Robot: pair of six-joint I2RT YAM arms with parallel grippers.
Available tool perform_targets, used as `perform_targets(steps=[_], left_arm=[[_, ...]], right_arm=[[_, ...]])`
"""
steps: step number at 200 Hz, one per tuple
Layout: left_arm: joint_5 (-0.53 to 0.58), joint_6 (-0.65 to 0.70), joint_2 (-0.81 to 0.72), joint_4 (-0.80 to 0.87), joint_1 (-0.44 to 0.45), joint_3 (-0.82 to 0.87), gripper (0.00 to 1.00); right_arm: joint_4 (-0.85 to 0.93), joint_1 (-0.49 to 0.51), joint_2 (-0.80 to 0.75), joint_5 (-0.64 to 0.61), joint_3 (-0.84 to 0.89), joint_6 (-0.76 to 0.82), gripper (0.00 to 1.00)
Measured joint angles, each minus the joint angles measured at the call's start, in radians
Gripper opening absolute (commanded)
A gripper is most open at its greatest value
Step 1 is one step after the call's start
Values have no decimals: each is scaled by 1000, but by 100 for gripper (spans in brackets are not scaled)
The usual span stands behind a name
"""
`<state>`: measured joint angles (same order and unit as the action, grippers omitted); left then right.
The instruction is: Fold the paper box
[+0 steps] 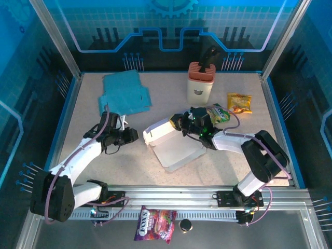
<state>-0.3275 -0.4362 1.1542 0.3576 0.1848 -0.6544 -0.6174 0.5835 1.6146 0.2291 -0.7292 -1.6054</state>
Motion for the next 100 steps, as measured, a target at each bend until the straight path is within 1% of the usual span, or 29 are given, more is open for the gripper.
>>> perform_targets(steps=[23, 56, 81, 100], left_arm=[[8, 21, -34, -43, 13, 43, 26], [19, 48, -81, -109, 43, 99, 26], [27, 82, -94, -178, 89, 151, 26], [31, 100, -108, -193, 115, 169, 27]], right_arm=[[-42, -14, 32, 43, -7, 12, 0], [-53, -28, 60, 103, -24, 29, 0], [-51, -31, 61, 129, -29, 36, 0], [-50, -31, 61, 142, -30, 37, 0]])
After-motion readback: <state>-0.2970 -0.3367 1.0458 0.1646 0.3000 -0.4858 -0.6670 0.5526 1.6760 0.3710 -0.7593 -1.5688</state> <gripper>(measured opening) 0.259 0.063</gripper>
